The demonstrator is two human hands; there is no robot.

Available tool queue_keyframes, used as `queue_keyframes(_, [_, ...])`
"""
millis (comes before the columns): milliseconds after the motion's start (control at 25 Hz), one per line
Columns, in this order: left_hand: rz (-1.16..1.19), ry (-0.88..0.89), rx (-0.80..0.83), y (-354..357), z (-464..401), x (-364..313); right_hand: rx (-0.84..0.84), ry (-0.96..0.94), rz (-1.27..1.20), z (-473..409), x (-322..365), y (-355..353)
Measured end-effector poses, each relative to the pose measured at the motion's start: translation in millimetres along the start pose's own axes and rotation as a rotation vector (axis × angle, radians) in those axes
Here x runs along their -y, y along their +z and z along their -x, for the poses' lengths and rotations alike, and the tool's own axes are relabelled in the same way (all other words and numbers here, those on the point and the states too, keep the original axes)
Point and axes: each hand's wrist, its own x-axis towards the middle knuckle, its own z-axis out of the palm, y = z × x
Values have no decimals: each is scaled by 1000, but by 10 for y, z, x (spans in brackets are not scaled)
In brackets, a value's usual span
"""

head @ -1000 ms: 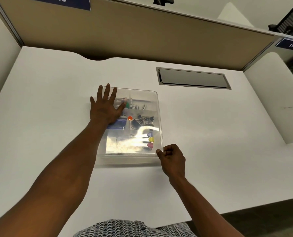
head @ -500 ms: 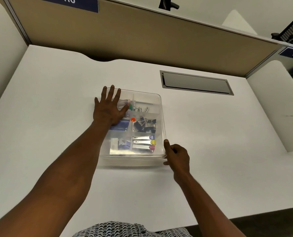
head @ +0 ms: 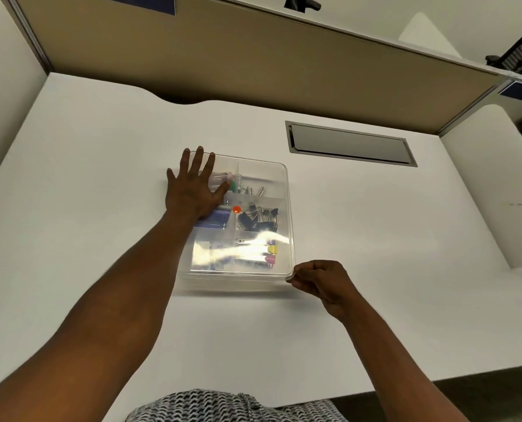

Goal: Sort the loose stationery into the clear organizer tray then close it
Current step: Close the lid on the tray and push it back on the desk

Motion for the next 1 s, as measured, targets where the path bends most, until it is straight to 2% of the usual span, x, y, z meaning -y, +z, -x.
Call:
queue_keyframes(480, [-13, 6, -8, 35, -20, 15, -46, -5, -64, -87, -140, 36])
queue_keyframes(680, [-25, 14, -16, 58, -36, 28, -45, 81, -98, -89, -54, 53])
queue_keyframes(1000, [-25, 38, -39, 46, -93, 57, -104, -3, 214, -293, 225, 141])
